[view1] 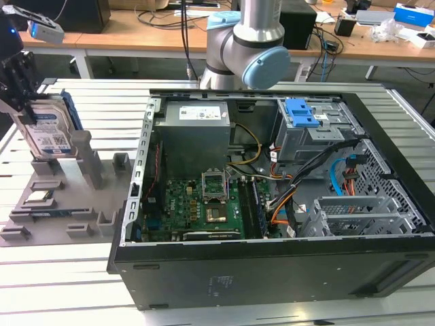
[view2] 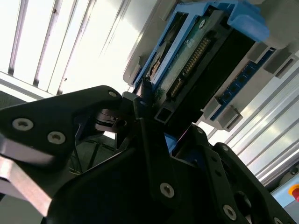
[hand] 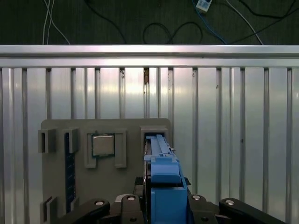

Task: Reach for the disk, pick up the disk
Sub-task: 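Pick up the disk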

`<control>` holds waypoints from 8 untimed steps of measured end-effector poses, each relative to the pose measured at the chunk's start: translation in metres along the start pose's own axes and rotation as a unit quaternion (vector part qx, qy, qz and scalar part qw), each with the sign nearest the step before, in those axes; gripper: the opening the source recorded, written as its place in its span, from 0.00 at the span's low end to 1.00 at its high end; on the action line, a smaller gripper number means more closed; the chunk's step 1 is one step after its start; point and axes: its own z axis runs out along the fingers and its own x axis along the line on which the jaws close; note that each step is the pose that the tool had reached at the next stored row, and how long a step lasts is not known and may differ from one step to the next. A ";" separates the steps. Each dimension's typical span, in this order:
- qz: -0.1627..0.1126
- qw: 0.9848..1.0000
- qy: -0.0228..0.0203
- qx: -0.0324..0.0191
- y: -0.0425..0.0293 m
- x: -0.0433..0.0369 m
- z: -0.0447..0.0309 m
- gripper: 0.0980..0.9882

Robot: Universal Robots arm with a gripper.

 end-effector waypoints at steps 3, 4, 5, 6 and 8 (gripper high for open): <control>0.000 1.000 0.000 0.000 0.0000 0.0000 -0.0068 0.30; 0.000 1.000 0.000 0.000 0.0000 0.0000 -0.0093 0.30; 0.000 1.000 0.000 0.000 0.0000 0.0000 -0.0108 0.30; 0.000 1.000 0.000 0.000 -0.0001 0.0000 -0.0119 0.30; 0.000 1.000 0.000 0.000 -0.0001 0.0000 -0.0147 0.30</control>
